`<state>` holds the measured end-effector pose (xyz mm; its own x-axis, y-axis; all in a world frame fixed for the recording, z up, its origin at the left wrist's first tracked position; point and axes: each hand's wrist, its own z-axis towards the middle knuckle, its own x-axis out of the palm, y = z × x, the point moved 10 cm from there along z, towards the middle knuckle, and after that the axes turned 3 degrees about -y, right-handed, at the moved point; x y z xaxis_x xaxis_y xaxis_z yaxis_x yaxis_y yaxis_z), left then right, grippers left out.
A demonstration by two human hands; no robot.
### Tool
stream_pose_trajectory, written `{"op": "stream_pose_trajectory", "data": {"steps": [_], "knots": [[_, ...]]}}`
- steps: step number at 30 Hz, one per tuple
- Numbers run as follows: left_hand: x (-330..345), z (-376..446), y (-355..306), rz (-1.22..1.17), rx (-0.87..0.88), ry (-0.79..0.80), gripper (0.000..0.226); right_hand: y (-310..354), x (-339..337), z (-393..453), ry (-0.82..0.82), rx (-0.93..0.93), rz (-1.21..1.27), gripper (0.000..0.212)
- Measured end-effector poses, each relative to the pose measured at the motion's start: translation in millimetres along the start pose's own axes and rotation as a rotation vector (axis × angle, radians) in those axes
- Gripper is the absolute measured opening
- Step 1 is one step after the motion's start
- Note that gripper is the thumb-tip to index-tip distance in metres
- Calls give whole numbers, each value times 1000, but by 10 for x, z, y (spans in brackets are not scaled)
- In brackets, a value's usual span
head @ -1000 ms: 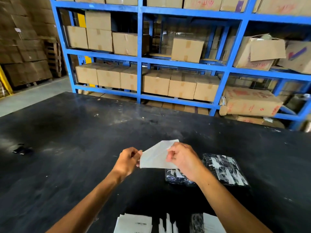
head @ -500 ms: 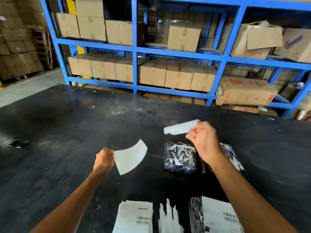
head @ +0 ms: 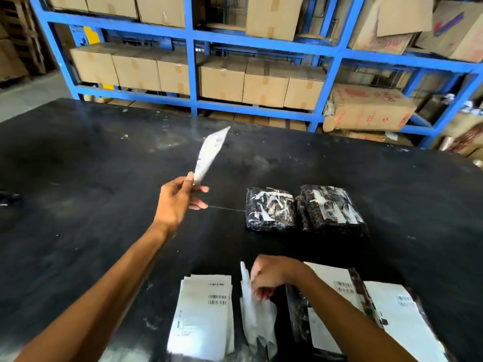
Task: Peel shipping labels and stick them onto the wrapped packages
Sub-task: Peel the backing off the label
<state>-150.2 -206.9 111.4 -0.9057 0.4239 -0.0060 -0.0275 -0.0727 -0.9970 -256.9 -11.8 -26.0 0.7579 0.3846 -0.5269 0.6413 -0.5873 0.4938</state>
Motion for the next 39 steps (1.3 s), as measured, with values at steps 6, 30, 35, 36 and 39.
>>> {"op": "stream_pose_trajectory", "data": {"steps": [6, 30, 35, 36, 39], "knots": [[270, -218, -78, 21, 46, 82, 27, -56, -3, -16, -155, -67, 27, 30], [2831, -1187, -515, 46, 191, 315, 36, -1931, -2021, -2147, -1043, -430, 1567, 10], [3529, -1495, -239, -49, -238, 430, 29, -2380, -1860, -2183, -684, -375, 1308, 19], [3630, -1614, -179, -97, -311, 460, 29, -2483, -1810, -2171, -637, -348, 1262, 20], [3741, -1832, 39, -27, -380, 504, 22, -2789, -1663, -2113, -533, -238, 1120, 24]]}}
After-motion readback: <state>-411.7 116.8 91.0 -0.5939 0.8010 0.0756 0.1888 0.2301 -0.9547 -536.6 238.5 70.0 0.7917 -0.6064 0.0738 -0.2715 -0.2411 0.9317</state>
